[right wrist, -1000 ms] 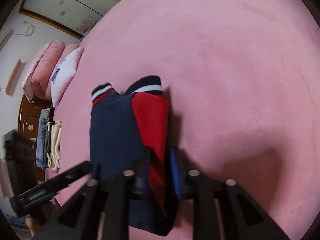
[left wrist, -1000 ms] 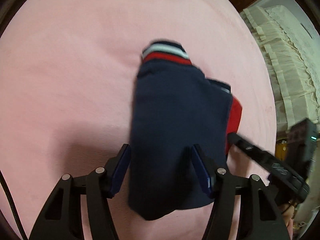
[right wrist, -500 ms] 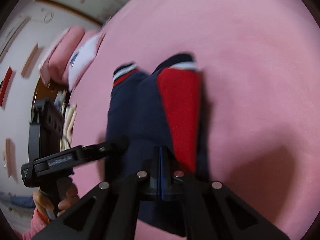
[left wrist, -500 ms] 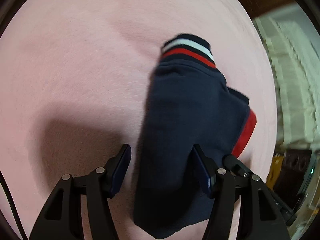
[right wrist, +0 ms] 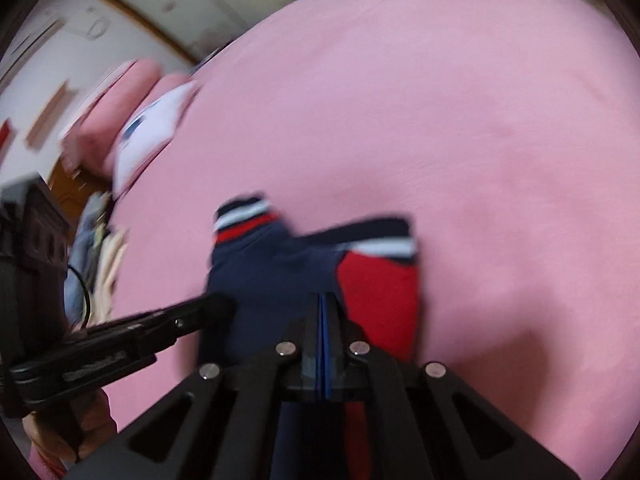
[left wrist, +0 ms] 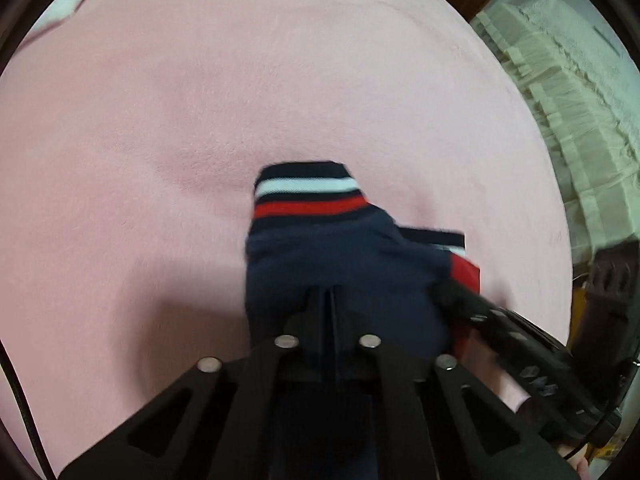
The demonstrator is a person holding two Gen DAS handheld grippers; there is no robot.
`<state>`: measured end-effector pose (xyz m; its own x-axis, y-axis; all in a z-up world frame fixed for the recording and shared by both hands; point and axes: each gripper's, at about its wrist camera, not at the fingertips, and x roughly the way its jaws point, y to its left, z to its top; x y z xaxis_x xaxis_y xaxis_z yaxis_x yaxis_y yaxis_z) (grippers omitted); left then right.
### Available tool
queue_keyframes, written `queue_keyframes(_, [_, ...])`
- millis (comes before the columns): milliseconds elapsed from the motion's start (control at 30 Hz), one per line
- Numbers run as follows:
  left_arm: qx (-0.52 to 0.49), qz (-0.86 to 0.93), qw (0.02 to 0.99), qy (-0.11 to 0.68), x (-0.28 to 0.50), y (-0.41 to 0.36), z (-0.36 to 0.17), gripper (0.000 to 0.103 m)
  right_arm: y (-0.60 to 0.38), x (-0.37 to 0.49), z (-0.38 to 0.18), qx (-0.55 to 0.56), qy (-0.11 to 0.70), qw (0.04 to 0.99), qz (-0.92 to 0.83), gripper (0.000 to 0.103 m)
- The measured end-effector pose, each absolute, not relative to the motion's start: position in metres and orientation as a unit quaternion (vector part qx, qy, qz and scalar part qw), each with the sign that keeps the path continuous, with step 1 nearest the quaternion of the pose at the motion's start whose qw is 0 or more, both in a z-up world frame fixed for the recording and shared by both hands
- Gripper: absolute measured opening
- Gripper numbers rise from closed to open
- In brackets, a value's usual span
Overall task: Fold large clothes
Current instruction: 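Square the folded jacket bundle with the right tool and release it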
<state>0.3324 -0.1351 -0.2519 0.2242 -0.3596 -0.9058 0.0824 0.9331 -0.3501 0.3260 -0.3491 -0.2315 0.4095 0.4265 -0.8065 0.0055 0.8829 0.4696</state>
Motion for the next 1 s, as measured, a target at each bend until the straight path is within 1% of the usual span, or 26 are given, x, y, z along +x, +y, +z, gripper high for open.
queue_keyframes(33, [-0.143,-0.140,0.765,0.612,0.335,-0.125,-0.253,0.001,-0.357,0.324,-0.230,0.206,0.523,0.819,0.116,0.000])
queue_keyframes(100, [-0.175,-0.137,0.765,0.604,0.333,-0.113,-0.244,0.001,-0.370,0.317,-0.224,0.176,0.530,0.827,0.068,0.000])
queue_keyframes(167, [-0.174,-0.138,0.769,0.600,0.318,-0.105,-0.229,0.003,-0.371,0.313,-0.214,0.158,0.541,0.824,0.056,0.000])
queue_keyframes(200, [-0.172,-0.142,0.766,0.603,0.313,-0.104,-0.227,0.005,-0.372,0.306,-0.207,0.162,0.540,0.822,0.078,0.000])
queue_keyframes(267, [-0.176,-0.153,0.749,0.620,0.299,-0.111,-0.231,0.006,-0.373,0.293,-0.198,0.197,0.529,0.815,0.131,0.000])
queue_keyframes(333, [-0.176,-0.160,0.733,0.638,0.280,-0.118,-0.241,0.006,-0.364,0.281,-0.198,0.253,0.530,0.784,0.204,0.000])
queue_keyframes(367, [-0.170,-0.157,0.731,0.642,0.272,-0.119,-0.247,0.006,-0.356,0.275,-0.201,0.266,0.536,0.769,0.226,0.000])
queue_keyframes(433, [-0.154,-0.141,0.743,0.636,0.262,-0.121,-0.253,0.006,-0.343,0.266,-0.212,0.257,0.554,0.758,0.230,0.000])
queue_keyframes(500, [-0.137,-0.136,0.752,0.630,0.248,-0.119,-0.252,0.006,-0.338,0.255,-0.226,0.219,0.582,0.759,0.193,0.000])
queue_keyframes(533, [-0.122,-0.135,0.757,0.628,0.244,-0.120,-0.249,0.006,-0.342,0.248,-0.230,0.218,0.586,0.761,0.172,0.000])
queue_keyframes(633, [-0.070,-0.094,0.760,0.639,0.238,-0.127,-0.239,0.007,-0.360,0.231,-0.229,0.253,0.588,0.756,0.136,0.000])
queue_keyframes(700, [-0.062,-0.083,0.754,0.649,0.234,-0.127,-0.233,0.008,-0.360,0.228,-0.226,0.245,0.605,0.748,0.119,0.000])
queue_keyframes(733, [-0.061,-0.078,0.752,0.651,0.230,-0.126,-0.229,0.011,-0.359,0.226,-0.222,0.241,0.610,0.746,0.117,0.000])
queue_keyframes(767, [-0.058,-0.070,0.753,0.652,0.224,-0.124,-0.226,0.015,-0.357,0.225,-0.217,0.237,0.614,0.744,0.118,0.003])
queue_keyframes(833, [-0.049,-0.058,0.753,0.654,0.217,-0.129,-0.221,0.021,-0.349,0.222,-0.206,0.226,0.621,0.741,0.117,0.004])
queue_keyframes(867, [-0.044,-0.052,0.753,0.654,0.212,-0.131,-0.219,0.028,-0.346,0.220,-0.201,0.220,0.623,0.742,0.115,0.004])
queue_keyframes(900, [-0.038,-0.044,0.751,0.657,0.207,-0.135,-0.218,0.040,-0.349,0.217,-0.199,0.215,0.624,0.743,0.112,0.006])
queue_keyframes(933, [-0.035,-0.041,0.750,0.659,0.202,-0.127,-0.217,0.048,-0.349,0.212,-0.195,0.207,0.625,0.745,0.108,0.010])
queue_keyframes(967, [-0.033,-0.041,0.751,0.659,0.197,-0.132,-0.217,0.062,-0.343,0.209,-0.192,0.195,0.628,0.746,0.105,0.024])
queue_keyframes(1000, [-0.033,-0.044,0.753,0.656,0.193,-0.134,-0.215,0.067,-0.334,0.209,-0.189,0.179,0.632,0.747,0.104,0.043])
